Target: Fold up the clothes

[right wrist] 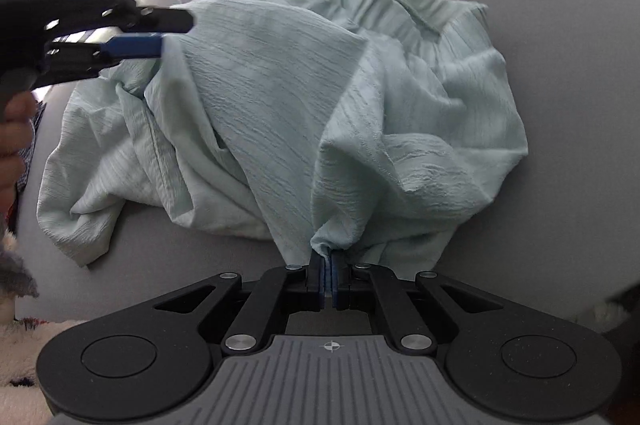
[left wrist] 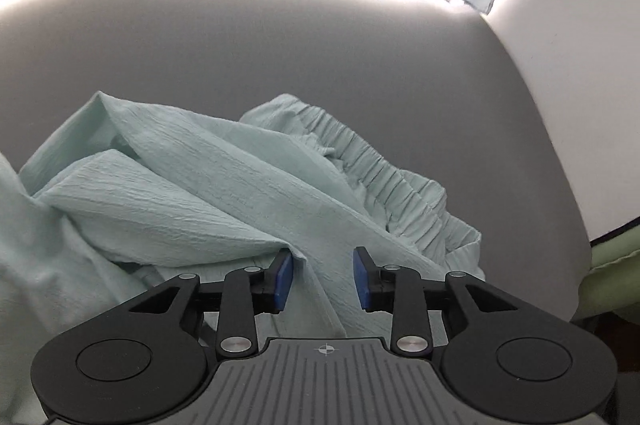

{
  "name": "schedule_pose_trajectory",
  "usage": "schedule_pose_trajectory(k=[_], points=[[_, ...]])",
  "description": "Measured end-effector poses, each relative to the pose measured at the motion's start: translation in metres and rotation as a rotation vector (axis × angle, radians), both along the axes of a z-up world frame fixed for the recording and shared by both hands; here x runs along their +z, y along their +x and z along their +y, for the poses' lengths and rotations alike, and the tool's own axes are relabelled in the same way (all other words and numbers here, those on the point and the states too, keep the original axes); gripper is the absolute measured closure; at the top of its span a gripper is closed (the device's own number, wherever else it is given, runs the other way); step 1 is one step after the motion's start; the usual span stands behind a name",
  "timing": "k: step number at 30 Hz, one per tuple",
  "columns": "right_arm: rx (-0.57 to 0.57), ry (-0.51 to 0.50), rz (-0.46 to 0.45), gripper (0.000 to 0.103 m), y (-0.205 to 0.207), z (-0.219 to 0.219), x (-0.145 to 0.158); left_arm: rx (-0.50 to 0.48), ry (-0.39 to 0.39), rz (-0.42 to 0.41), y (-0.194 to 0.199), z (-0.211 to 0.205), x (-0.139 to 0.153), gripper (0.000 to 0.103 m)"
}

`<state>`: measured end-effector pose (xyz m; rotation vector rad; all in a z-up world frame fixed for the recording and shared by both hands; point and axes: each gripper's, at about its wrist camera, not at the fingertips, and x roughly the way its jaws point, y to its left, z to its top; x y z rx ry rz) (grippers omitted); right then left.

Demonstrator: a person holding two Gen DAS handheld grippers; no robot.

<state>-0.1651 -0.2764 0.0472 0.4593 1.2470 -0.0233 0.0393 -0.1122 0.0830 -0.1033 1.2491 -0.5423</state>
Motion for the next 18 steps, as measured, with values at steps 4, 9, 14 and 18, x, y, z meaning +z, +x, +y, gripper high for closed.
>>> schedule_pose_trajectory(k=[4, 9, 14, 18], points=[[-0.104, 0.001, 0.011, 0.099, -0.022, 0.001, 0.0, 0.048, 0.03, 0.104, 0.004, 0.002, -0.03, 0.092], [-0.332, 0.066, -0.064, 0.097, -0.046, -0.017, 0.012, 0.066, 0.003, 0.171, -0.011, 0.035, -0.048, 0.095], [-0.463, 0.067, -0.143, 0.092, -0.042, -0.043, 0.029, 0.08, 0.003, 0.168, -0.026, 0.053, -0.044, 0.095], [-0.446, 0.028, -0.215, 0.078, -0.005, -0.074, 0.041, 0.086, 0.048, 0.146, -0.038, 0.055, -0.037, 0.095]])
